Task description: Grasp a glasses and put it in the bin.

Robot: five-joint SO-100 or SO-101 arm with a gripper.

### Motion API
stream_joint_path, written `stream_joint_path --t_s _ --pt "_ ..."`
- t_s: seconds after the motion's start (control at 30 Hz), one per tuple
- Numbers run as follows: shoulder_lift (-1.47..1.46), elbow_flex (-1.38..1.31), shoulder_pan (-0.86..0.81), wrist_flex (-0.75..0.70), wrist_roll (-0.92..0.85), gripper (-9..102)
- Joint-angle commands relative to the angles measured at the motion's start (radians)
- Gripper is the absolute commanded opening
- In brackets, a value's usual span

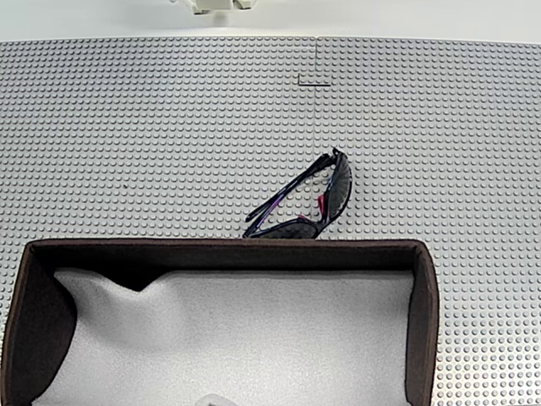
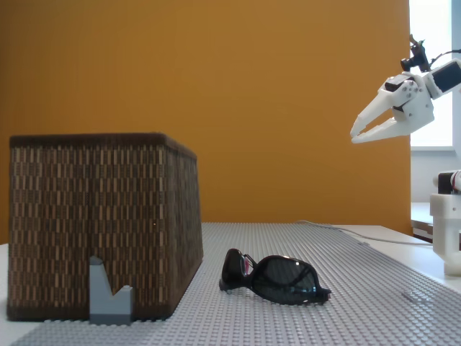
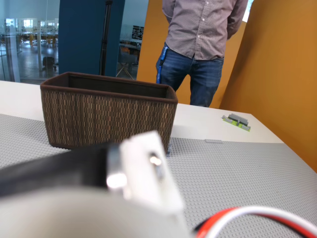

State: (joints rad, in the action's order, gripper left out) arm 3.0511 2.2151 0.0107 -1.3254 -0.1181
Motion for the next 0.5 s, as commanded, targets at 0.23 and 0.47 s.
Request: stream_joint_path --t_s 0.23,0.47 --pt "-0.195 0.166 -0.109 0.064 -0.021 0" --pt "-0.135 0.187 -0.025 0.089 -0.077 0"
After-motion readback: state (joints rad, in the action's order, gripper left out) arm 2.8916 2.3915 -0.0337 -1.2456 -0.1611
